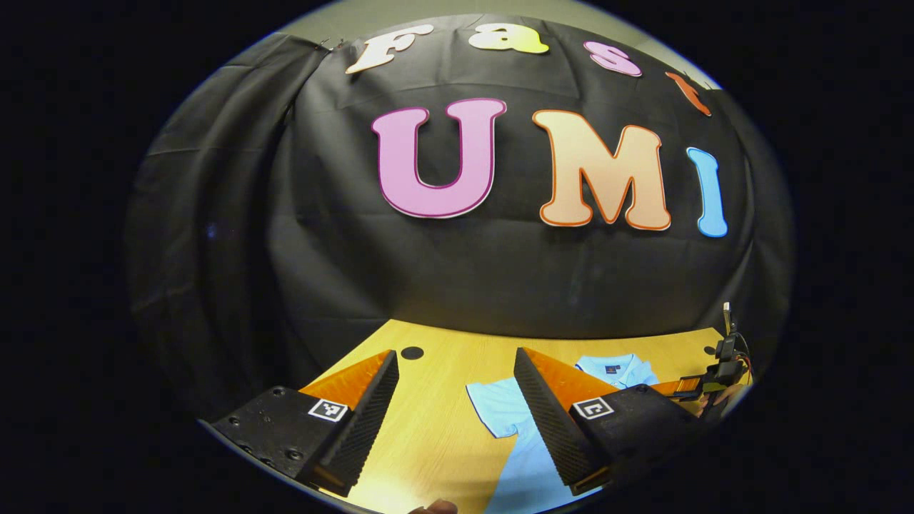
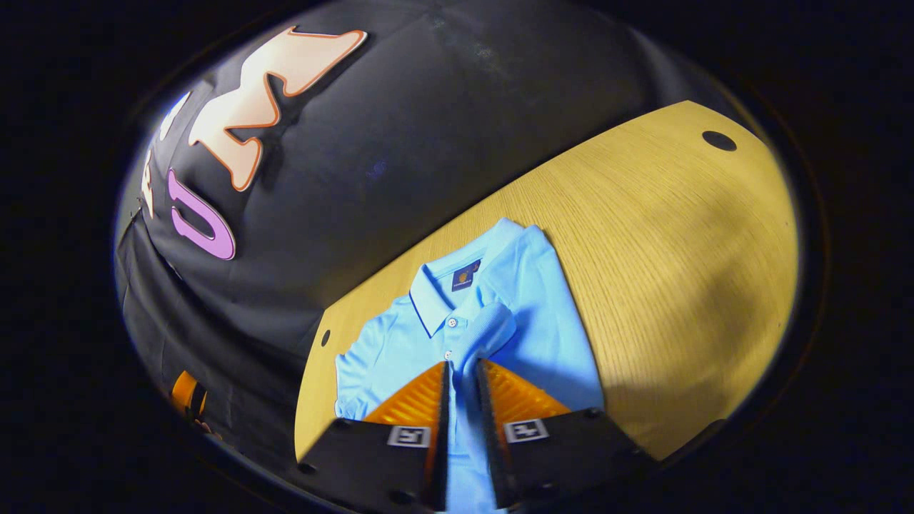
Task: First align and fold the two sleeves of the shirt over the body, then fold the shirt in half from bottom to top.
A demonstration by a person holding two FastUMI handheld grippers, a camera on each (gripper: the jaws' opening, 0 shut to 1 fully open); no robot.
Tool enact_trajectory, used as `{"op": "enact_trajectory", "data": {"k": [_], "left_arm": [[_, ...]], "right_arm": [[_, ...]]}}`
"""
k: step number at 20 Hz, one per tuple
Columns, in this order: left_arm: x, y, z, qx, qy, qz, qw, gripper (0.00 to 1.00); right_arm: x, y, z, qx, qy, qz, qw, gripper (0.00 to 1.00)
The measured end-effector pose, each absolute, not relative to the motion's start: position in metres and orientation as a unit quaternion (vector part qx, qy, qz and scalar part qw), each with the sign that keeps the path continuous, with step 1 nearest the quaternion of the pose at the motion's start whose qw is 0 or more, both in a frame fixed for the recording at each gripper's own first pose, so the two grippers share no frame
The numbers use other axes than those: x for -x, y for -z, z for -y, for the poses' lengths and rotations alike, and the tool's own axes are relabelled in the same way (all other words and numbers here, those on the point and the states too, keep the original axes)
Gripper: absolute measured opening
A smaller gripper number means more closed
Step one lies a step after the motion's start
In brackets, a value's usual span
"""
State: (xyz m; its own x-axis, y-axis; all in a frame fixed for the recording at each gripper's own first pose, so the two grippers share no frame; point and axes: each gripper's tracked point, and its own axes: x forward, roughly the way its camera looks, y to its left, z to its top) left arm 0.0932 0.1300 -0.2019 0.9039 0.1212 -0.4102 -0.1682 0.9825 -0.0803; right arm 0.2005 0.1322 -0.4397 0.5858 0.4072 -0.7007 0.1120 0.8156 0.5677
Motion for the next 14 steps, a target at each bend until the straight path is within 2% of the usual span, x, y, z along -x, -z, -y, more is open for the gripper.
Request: {"op": "enact_trajectory", "data": {"k": [4, 6, 9, 14], "left_arm": [[-0.111, 0.222, -0.125, 0.054, -0.066, -0.212, 0.973, 0.98], [-0.123, 0.236, -0.117, 0.055, -0.052, -0.218, 0.973, 1.00], [-0.142, 0.267, -0.099, 0.076, -0.025, -0.234, 0.969, 0.96], [-0.163, 0.345, -0.087, 0.053, -0.024, -0.305, 0.951, 0.95]], "right_arm": [[-0.210, 0.413, -0.121, -0.256, -0.093, -0.403, 0.874, 0.95], [-0.209, 0.395, -0.118, -0.246, -0.099, -0.393, 0.880, 0.97], [-0.200, 0.367, -0.111, -0.216, -0.113, -0.376, 0.894, 0.97], [-0.170, 0.339, -0.099, -0.158, -0.123, -0.364, 0.910, 0.97]]}}
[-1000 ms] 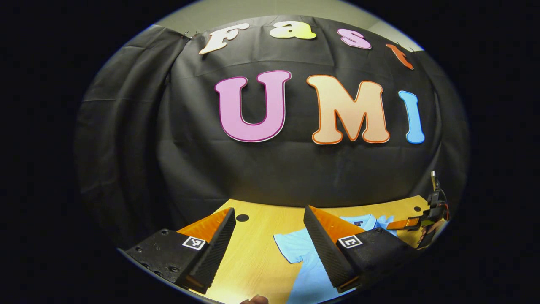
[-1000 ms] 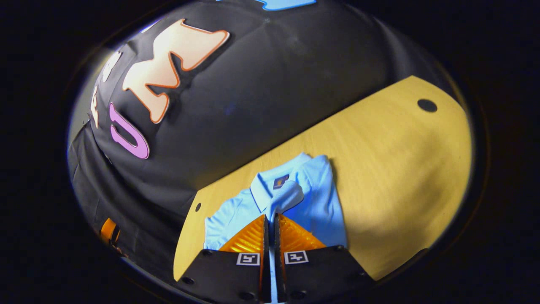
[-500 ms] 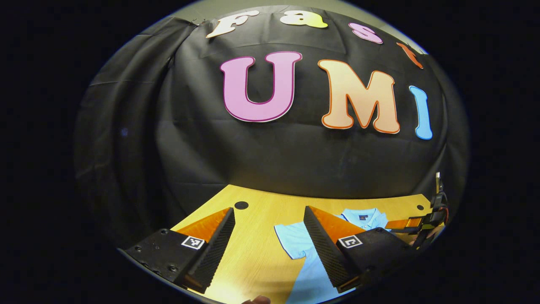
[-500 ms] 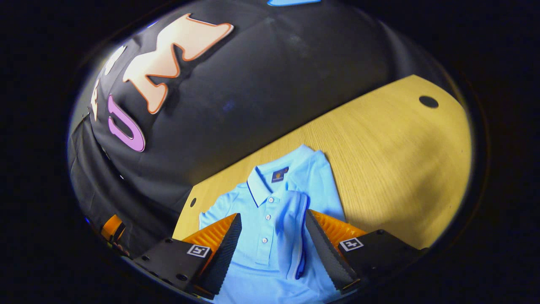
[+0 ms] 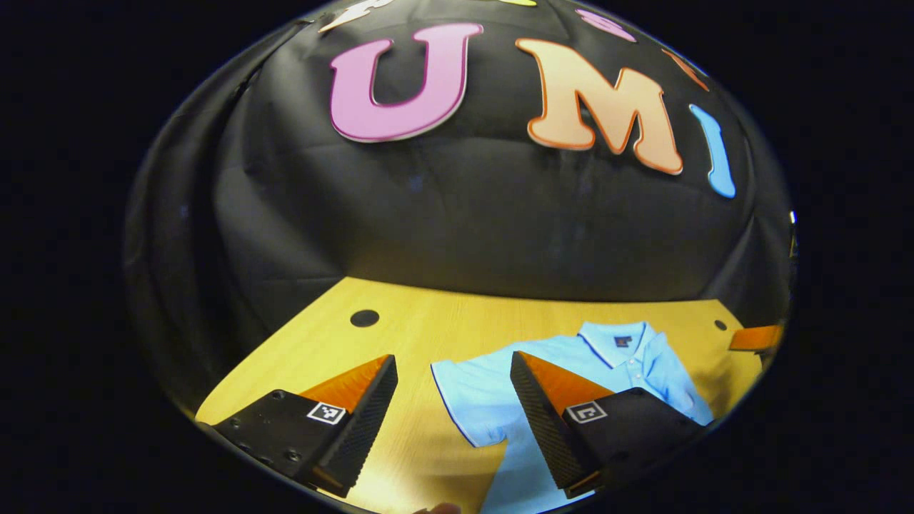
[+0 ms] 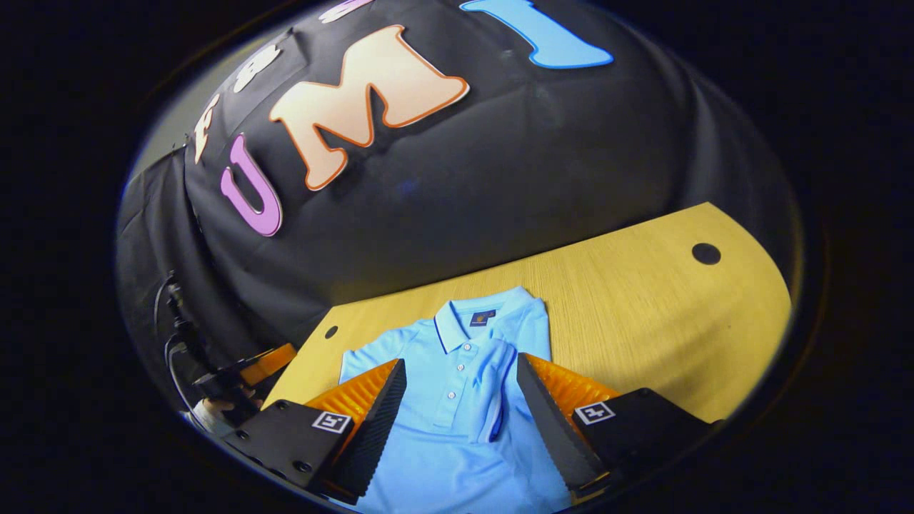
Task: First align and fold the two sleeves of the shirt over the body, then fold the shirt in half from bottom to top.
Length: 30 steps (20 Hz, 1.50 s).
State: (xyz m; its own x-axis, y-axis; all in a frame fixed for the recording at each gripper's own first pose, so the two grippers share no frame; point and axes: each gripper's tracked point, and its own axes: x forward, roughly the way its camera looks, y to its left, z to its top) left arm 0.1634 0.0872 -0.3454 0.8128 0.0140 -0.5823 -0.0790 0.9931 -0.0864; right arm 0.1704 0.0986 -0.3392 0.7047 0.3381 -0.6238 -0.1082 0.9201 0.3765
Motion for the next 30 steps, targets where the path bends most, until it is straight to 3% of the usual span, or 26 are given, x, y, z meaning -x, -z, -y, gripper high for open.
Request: {"op": "enact_trajectory", "data": {"k": [8, 18, 23, 30], "left_arm": [[-0.174, 0.428, -0.058, 0.034, -0.027, -0.384, 0.922, 0.94], [-0.164, 0.449, -0.049, 0.071, -0.041, -0.404, 0.911, 0.93], [-0.178, 0.446, -0.026, 0.053, 0.009, -0.402, 0.914, 0.00], [-0.195, 0.394, 0.026, 0.059, 0.058, -0.365, 0.927, 0.00]], "right_arm": [[-0.124, 0.339, -0.080, -0.129, -0.104, -0.380, 0.910, 0.98], [-0.115, 0.328, -0.078, -0.127, -0.103, -0.363, 0.918, 0.98], [-0.114, 0.323, -0.077, -0.129, -0.104, -0.355, 0.920, 0.98], [-0.106, 0.315, -0.062, -0.131, -0.093, -0.349, 0.923, 0.97]]}}
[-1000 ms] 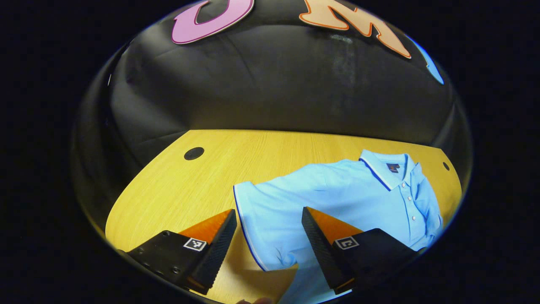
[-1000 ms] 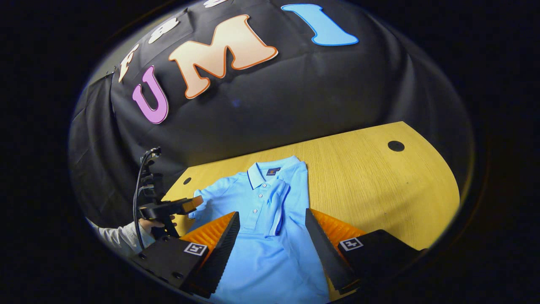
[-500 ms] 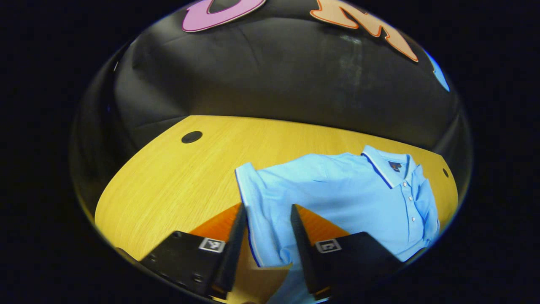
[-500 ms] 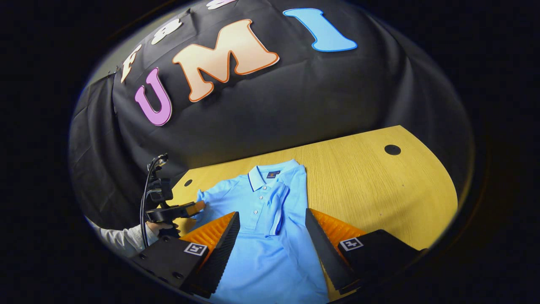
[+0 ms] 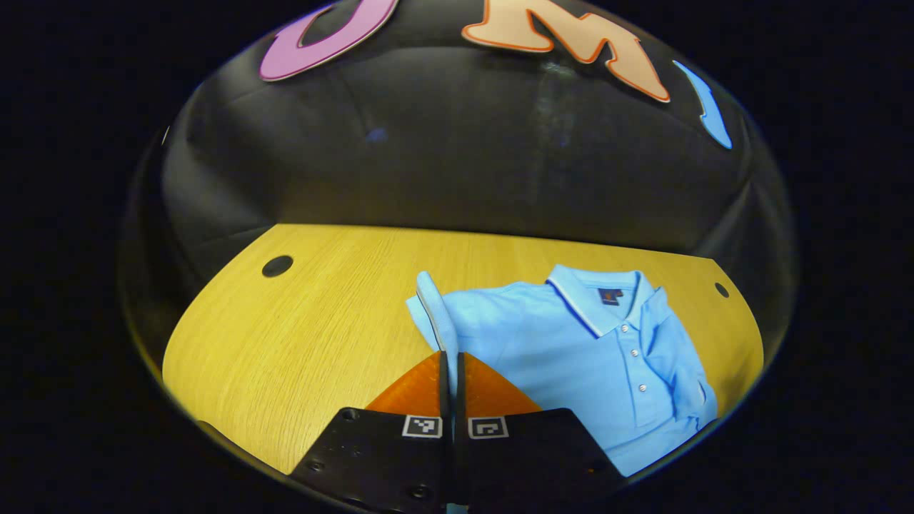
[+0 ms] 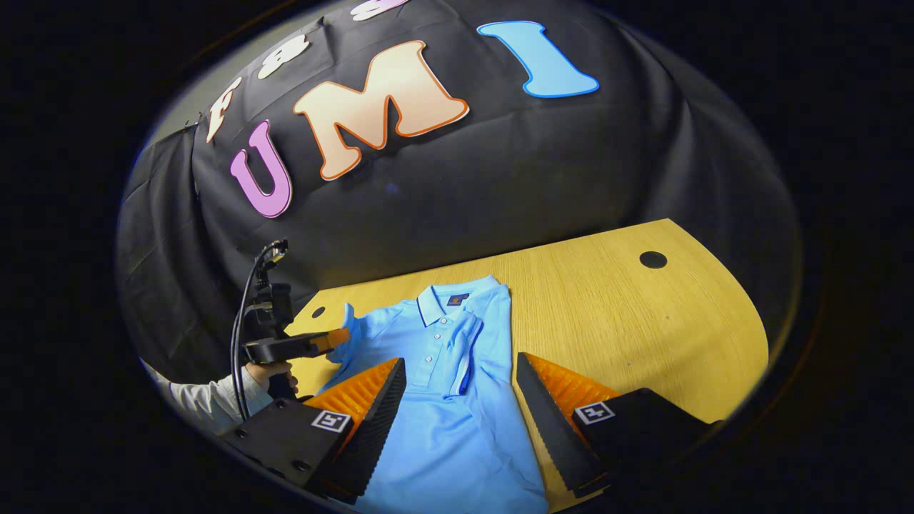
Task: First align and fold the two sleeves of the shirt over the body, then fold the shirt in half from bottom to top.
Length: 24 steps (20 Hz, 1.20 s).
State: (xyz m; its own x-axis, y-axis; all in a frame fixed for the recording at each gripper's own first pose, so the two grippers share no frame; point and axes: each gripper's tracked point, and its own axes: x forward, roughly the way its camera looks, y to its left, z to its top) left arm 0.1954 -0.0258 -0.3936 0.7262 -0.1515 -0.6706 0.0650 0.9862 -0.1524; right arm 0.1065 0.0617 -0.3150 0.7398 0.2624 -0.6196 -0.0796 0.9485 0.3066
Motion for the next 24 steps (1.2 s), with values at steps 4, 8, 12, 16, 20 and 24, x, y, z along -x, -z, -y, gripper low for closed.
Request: {"op": "enact_trajectory", "data": {"k": [4, 8, 12, 16, 20, 24], "left_arm": [[-0.194, 0.373, 0.083, 0.061, 0.113, -0.360, 0.924, 0.00], [-0.182, 0.386, 0.130, 0.075, 0.141, -0.384, 0.909, 0.00], [-0.175, 0.408, 0.148, 0.086, 0.153, -0.408, 0.896, 0.00], [-0.177, 0.414, 0.149, 0.092, 0.158, -0.402, 0.897, 0.00], [-0.169, 0.375, 0.137, 0.095, 0.173, -0.350, 0.916, 0.98], [-0.132, 0.321, 0.116, 0.113, 0.163, -0.320, 0.926, 0.96]], "right_arm": [[-0.101, 0.311, -0.055, -0.149, -0.082, -0.347, 0.922, 0.98], [-0.096, 0.309, -0.050, -0.140, -0.077, -0.342, 0.926, 0.98], [-0.094, 0.316, -0.050, -0.134, -0.068, -0.348, 0.925, 0.98], [-0.094, 0.322, -0.052, -0.129, -0.058, -0.350, 0.926, 0.97], [-0.090, 0.307, -0.054, -0.117, -0.062, -0.327, 0.936, 0.97], [-0.067, 0.288, -0.037, -0.074, -0.067, -0.309, 0.946, 0.98]]}}
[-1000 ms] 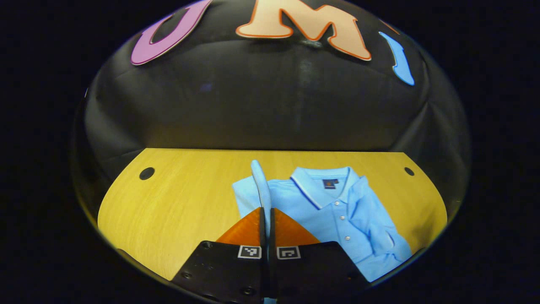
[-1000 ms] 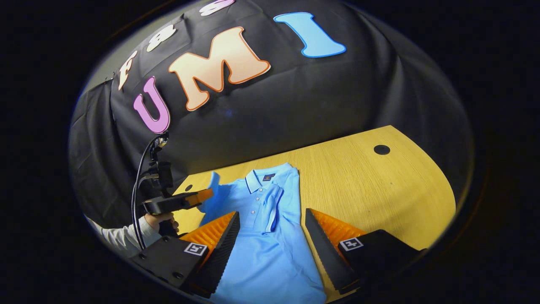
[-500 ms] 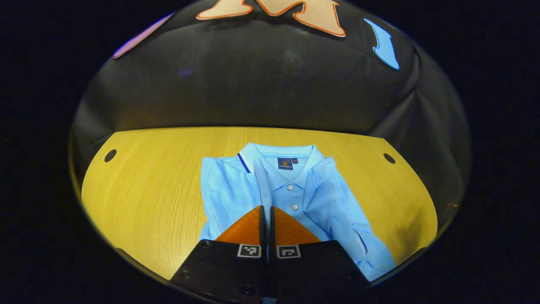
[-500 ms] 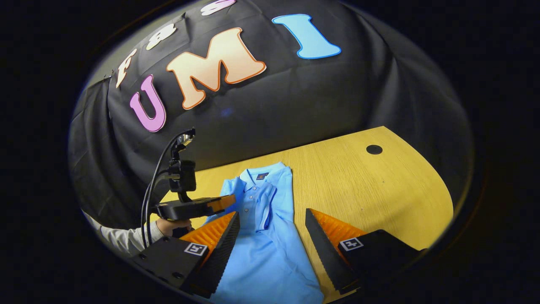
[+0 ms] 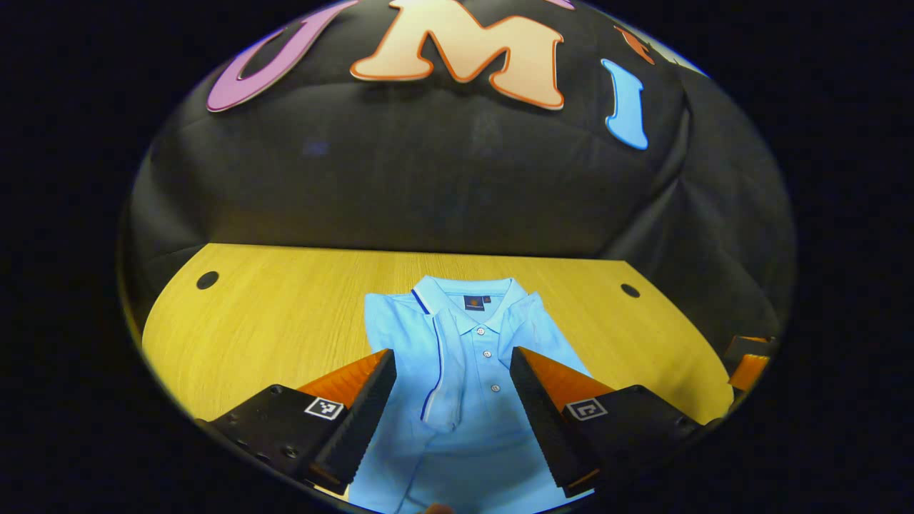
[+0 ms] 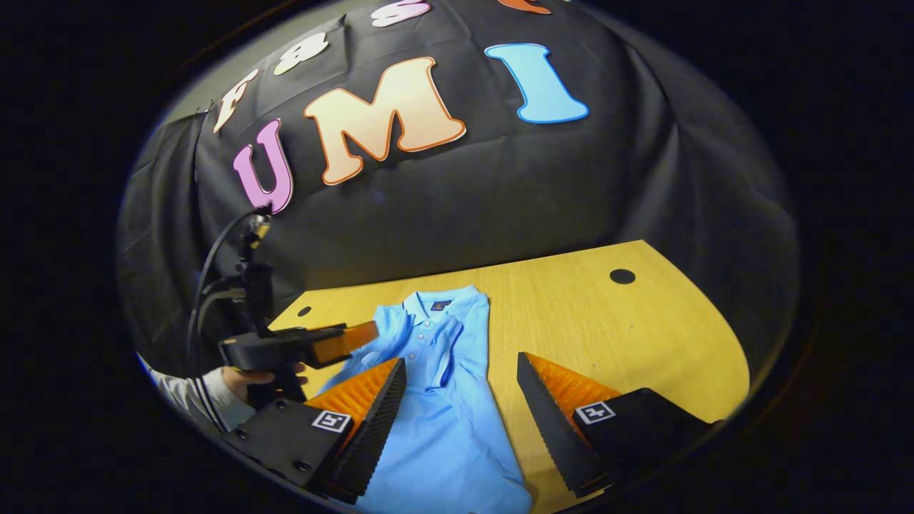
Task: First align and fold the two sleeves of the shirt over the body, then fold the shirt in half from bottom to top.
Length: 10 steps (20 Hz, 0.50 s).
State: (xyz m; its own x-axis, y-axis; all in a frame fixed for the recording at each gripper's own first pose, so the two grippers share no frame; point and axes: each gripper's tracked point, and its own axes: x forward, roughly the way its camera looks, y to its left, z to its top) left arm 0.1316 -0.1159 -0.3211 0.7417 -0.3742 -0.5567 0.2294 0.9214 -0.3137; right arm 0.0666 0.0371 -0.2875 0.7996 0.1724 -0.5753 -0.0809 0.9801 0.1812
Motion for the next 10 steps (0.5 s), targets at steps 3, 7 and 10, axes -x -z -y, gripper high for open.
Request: {"op": "enact_trajectory", "data": {"k": [3, 7, 10], "left_arm": [[-0.098, 0.286, 0.089, 0.086, 0.156, -0.291, 0.940, 0.96], [-0.041, 0.258, 0.055, 0.073, 0.147, -0.280, 0.946, 0.96], [0.002, 0.254, 0.032, 0.061, 0.136, -0.286, 0.947, 0.96]], "right_arm": [[-0.040, 0.270, -0.025, -0.041, -0.069, -0.291, 0.953, 0.97], [0.006, 0.264, -0.016, -0.014, -0.078, -0.295, 0.952, 0.98], [0.038, 0.265, -0.016, -0.008, -0.085, -0.302, 0.950, 0.97]]}}
